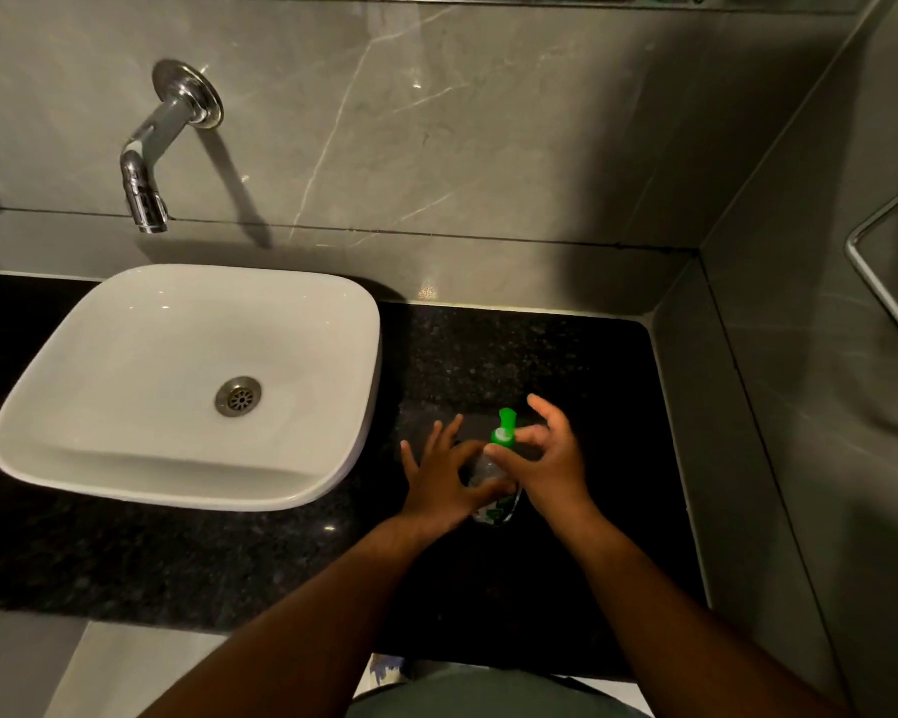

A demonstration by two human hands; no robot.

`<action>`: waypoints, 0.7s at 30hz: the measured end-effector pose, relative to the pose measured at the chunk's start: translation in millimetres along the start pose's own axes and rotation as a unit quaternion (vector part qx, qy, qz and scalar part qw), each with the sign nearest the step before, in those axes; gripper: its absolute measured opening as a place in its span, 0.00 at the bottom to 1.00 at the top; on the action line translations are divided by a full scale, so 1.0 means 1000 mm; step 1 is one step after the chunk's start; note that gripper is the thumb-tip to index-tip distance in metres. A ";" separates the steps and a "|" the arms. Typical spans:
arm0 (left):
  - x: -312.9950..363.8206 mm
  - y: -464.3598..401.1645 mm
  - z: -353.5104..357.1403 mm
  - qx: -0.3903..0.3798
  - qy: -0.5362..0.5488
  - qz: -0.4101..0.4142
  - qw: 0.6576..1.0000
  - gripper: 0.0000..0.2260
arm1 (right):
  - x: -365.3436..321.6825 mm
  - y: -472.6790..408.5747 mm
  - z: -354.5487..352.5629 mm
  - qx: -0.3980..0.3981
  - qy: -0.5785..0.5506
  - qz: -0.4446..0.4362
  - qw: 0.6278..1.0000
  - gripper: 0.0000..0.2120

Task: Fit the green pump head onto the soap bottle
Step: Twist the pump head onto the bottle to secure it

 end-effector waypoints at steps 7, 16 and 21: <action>-0.002 -0.003 0.001 0.004 -0.010 -0.003 1.000 0.34 | -0.003 0.006 0.012 -0.026 -0.022 0.007 0.999 0.47; 0.001 -0.001 0.001 0.003 -0.017 0.000 1.000 0.36 | -0.007 -0.002 0.003 0.036 0.013 0.012 0.999 0.37; 0.002 -0.003 0.000 -0.008 -0.033 -0.002 0.999 0.38 | 0.000 0.005 0.012 -0.017 -0.022 0.019 0.999 0.40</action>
Point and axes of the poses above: each hand's wrist, its own y-axis away from the middle knuckle, its own z-axis out of the palm, x = y × z, the point moved 8 cm from there along -y, towards the middle knuckle, and after that the axes turned 1 degree about y, right-handed, at the moved point
